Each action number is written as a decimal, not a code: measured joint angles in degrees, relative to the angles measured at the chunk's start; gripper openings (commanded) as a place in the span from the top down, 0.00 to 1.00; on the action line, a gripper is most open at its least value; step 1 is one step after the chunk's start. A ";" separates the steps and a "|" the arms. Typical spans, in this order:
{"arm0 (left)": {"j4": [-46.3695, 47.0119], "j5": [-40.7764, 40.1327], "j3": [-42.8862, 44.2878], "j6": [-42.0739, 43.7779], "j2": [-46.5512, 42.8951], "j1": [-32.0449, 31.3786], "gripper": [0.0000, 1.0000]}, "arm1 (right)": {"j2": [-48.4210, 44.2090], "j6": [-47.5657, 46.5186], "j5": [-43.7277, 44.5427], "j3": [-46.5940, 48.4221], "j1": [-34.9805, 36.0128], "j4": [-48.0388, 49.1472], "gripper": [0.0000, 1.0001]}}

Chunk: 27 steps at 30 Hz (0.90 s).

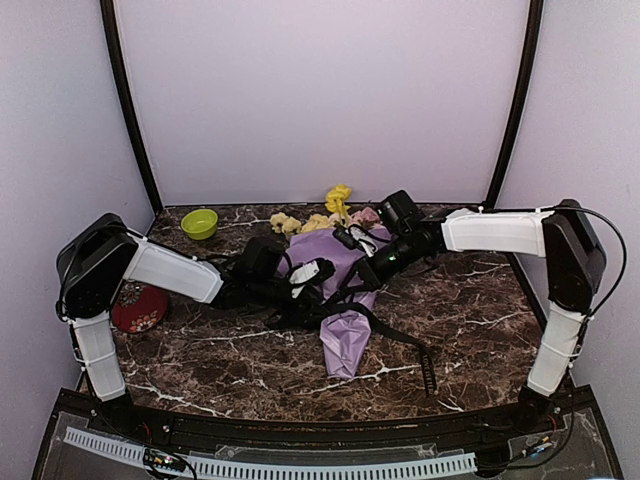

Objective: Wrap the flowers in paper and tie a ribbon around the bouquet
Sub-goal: Tie the half-tied ribbon around the folded bouquet.

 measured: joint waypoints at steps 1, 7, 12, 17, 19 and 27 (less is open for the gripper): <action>-0.02 0.00 0.00 0.15 0.00 0.00 0.51 | -0.37 0.00 0.00 -0.02 0.00 0.07 1.00; 0.11 0.11 0.00 0.39 0.00 0.02 0.52 | -0.52 -0.02 0.00 0.00 0.00 0.11 1.00; 2.58 0.20 -0.02 0.31 0.00 -0.07 0.49 | -0.52 0.00 -0.92 -0.02 0.00 0.11 1.00; 6.27 -2.51 -0.02 0.15 0.59 -0.63 0.50 | -0.52 0.68 -2.58 -0.74 0.00 0.74 1.00; 7.82 -3.45 -0.11 0.15 1.03 -1.11 0.50 | -0.52 0.96 -3.08 -0.98 0.00 0.90 1.00; 13.81 -6.84 -0.72 0.26 4.46 -3.30 0.76 | -0.52 1.79 -4.24 -1.46 0.00 1.77 1.00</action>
